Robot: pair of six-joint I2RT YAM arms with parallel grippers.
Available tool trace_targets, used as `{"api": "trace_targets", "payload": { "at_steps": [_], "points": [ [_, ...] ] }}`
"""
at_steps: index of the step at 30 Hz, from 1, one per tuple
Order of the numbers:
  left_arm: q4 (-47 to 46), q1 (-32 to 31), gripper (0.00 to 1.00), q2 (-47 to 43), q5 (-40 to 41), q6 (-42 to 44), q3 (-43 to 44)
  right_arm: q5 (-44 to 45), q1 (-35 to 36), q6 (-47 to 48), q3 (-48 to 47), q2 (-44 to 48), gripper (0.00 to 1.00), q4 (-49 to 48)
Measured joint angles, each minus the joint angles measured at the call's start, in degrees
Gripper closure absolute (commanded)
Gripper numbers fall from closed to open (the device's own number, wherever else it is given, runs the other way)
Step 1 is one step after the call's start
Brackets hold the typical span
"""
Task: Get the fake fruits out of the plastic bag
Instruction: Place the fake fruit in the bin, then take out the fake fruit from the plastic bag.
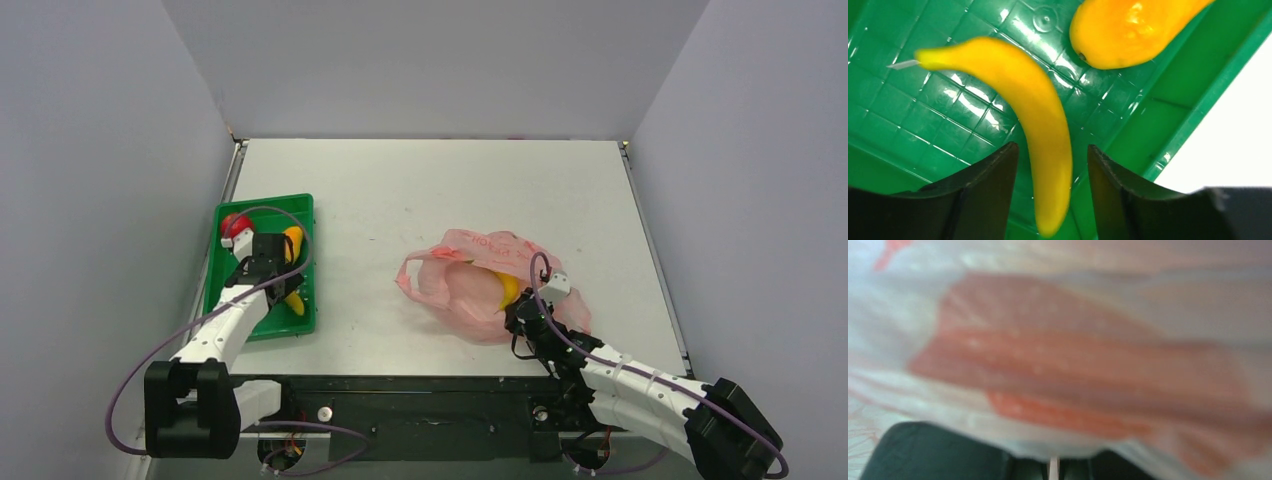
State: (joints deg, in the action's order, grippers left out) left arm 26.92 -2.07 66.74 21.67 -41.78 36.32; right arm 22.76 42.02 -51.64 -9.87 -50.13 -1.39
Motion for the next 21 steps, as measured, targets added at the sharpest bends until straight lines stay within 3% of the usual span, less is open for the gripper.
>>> {"api": "trace_targets", "payload": {
  "at_steps": [4,10,14,17,21],
  "points": [
    [-0.44,0.11,0.34,-1.92,-1.49,0.42,-0.02,-1.97,0.00,1.53,-0.39,0.22,1.00,0.20],
    [-0.44,0.33,0.34,-10.29,-5.64,2.95,0.00,-5.22,0.00,5.22,-4.04,1.90,1.00,2.86],
    [-1.68,0.37,0.42,-16.55,-16.24,6.14,0.02,-6.23,0.00,8.09,-8.57,4.42,0.92,6.60],
    [-4.57,0.28,0.43,-19.37,-26.73,7.50,0.02,-6.29,0.00,9.77,-11.82,6.38,0.89,9.44],
    [-9.73,-1.44,0.43,-20.26,-38.32,7.21,0.04,-5.79,0.00,11.32,-15.74,8.48,0.77,13.33]
  ]
}}
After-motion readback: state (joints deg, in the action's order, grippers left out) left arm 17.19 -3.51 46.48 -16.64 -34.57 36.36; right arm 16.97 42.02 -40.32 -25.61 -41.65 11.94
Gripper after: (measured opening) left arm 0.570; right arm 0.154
